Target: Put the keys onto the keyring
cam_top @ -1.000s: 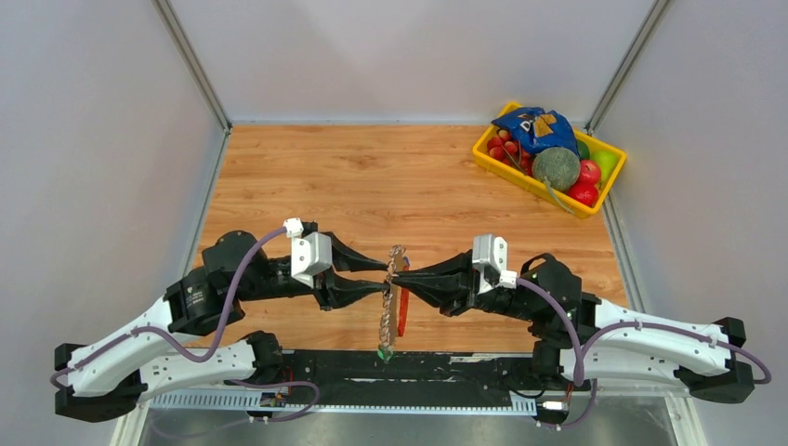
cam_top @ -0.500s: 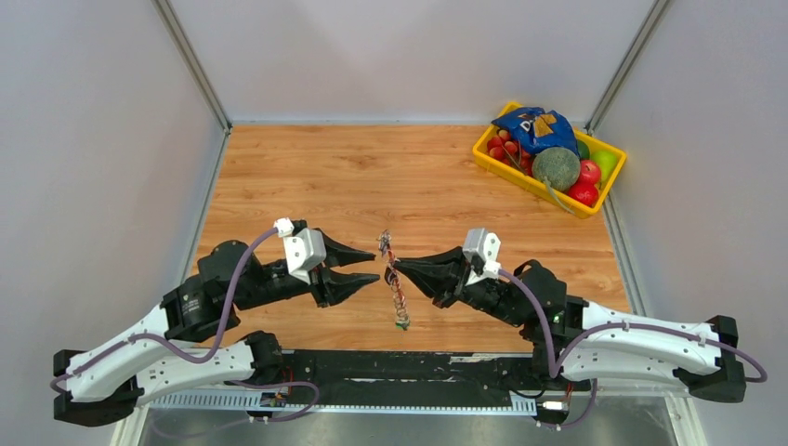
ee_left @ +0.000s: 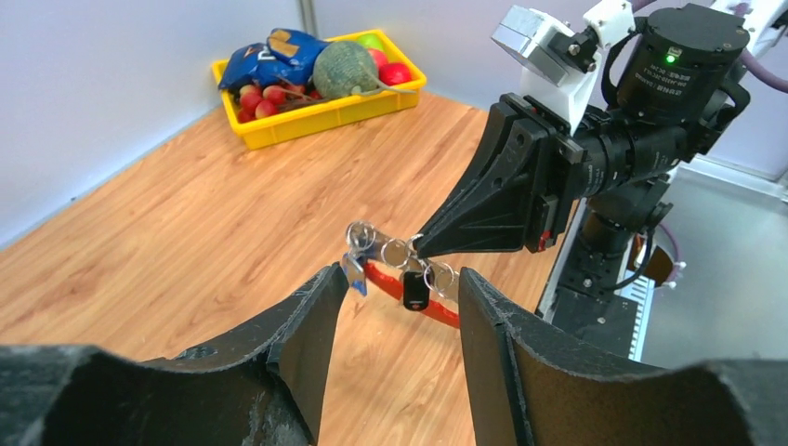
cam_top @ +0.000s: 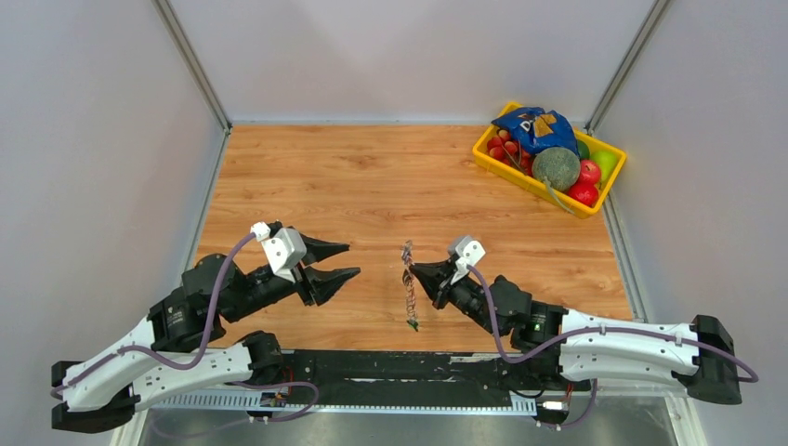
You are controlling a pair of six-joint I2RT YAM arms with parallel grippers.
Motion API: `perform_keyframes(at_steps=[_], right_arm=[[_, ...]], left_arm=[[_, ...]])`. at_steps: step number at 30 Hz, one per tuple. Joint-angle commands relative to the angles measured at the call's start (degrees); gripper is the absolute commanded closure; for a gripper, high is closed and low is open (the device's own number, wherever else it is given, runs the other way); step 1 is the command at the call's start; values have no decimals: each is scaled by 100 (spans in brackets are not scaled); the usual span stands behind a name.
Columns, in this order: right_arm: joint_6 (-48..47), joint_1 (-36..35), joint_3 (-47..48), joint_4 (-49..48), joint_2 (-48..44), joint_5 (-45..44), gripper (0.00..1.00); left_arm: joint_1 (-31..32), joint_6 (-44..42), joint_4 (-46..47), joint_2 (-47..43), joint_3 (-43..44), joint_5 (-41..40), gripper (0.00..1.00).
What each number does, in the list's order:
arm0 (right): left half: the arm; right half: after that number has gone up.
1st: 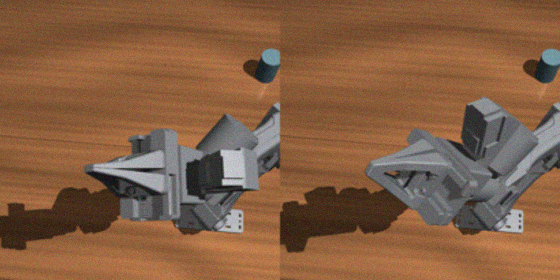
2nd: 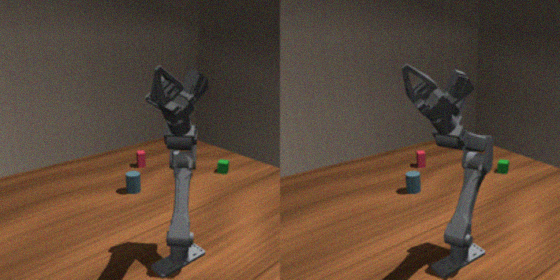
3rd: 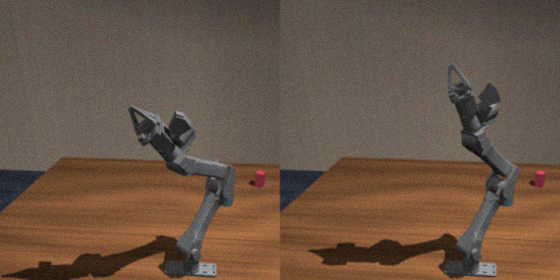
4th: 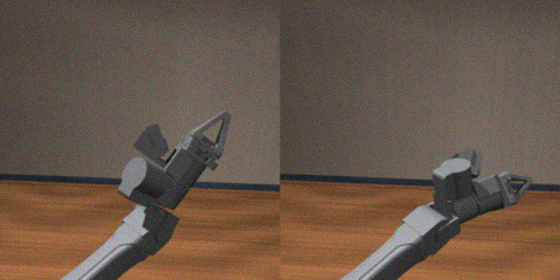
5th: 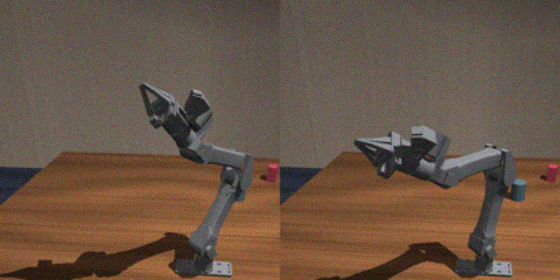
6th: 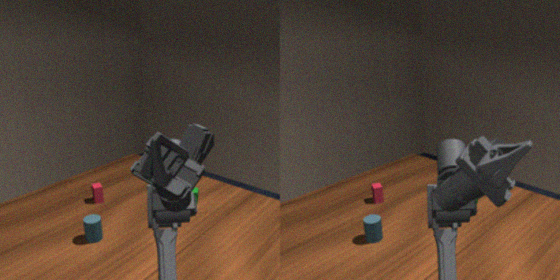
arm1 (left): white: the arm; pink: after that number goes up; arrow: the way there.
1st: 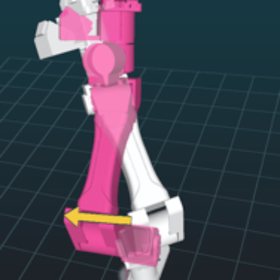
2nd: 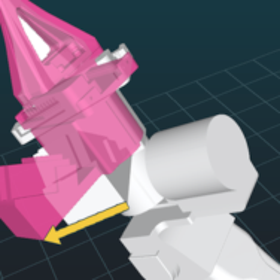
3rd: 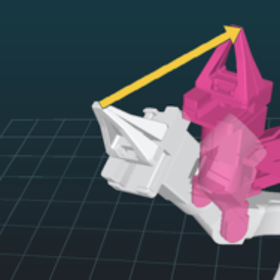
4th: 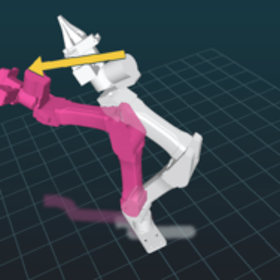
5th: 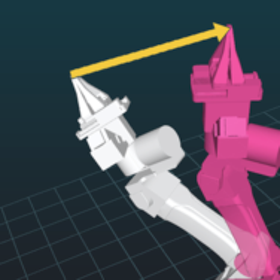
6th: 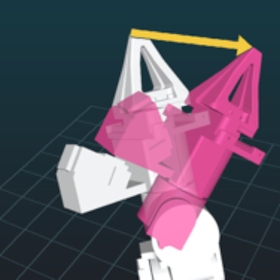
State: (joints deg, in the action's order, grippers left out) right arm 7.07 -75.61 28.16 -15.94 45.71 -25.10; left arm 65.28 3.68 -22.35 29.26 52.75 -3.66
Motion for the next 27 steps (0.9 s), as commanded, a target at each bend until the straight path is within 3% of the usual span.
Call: perform_keyframes(at_steps=[1,7,13,27], right_arm=[[483,267,-190,-62,-126,-650,100],[1167,953,-359,110,240,-478,100],[1748,1830,-273,112,1262,245,100],[2187,2621,513,-467,3445,955,100]], left_arm=[[20,26,-96,-47,-35,-337,41],[24,34,-107,-107,-134,-736,37],[21,72,-128,-216,-234,-1171,35],[20,122,-193,-416,-333,-1302,32]])
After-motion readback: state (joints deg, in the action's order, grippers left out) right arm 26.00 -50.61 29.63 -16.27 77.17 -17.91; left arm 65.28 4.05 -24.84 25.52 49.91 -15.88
